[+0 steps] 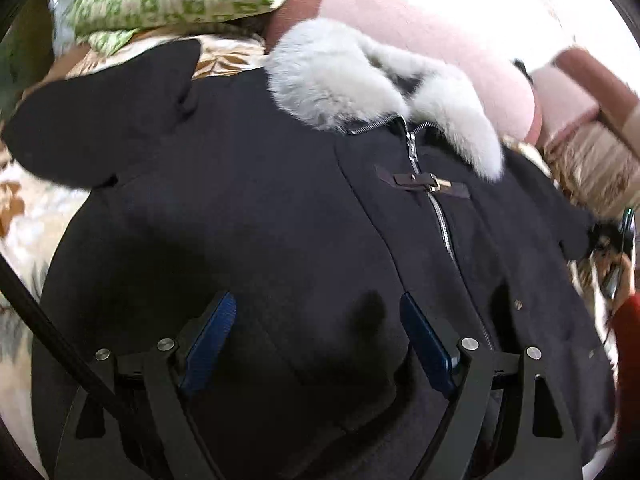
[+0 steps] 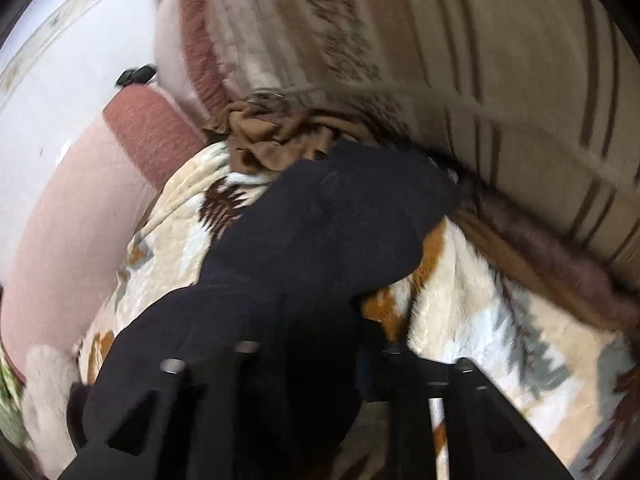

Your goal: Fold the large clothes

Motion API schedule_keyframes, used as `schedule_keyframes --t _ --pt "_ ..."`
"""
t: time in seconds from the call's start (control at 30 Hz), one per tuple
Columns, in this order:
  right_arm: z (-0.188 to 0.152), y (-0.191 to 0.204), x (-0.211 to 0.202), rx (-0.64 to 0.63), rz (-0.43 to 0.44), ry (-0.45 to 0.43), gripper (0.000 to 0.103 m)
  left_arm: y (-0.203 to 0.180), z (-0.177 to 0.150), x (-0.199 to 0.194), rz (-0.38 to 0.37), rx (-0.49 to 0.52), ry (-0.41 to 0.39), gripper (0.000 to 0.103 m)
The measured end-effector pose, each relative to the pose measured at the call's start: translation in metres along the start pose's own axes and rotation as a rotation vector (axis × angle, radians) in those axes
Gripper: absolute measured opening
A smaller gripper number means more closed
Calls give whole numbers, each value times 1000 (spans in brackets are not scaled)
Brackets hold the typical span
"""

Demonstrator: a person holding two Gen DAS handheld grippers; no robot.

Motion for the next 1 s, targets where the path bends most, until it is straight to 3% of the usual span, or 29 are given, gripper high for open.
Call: schedule_keyframes --t 0.23,0.37,0.5,0.63,0.8,0.83,0.9,1.0 --pt "1 69 -87 -182 31 -96 11 8 -1 -16 -7 -35 -47 83" --pt "-26 139 -139 -316 143 -122 11 20 1 -29 -23 -84 -75 83" --pt "-87 220 -171 -488 275 -89 11 35 5 -34 -9 -137 -86 83" --pt "-200 301 -172 -715 418 63 12 44 10 -32 28 -146 -86 83" --pt "-333 341 -158 -976 522 337 27 55 15 -38 25 -180 -101 83" --pt "-347 342 -159 -1016 521 351 29 57 16 -41 20 -186 -105 83" --pt "-368 339 -168 -1099 492 326 44 62 19 -45 7 -203 -109 83" --pt "-371 337 -183 -1134 464 280 64 69 22 -48 15 -229 -117 83"
Point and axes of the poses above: each gripper's, at about its wrist camera, not at the fingertips, and x roughly the way its jaws point, y to its left, z to its top, the point moved 2 cm from there along x, roughly the way its jaws point
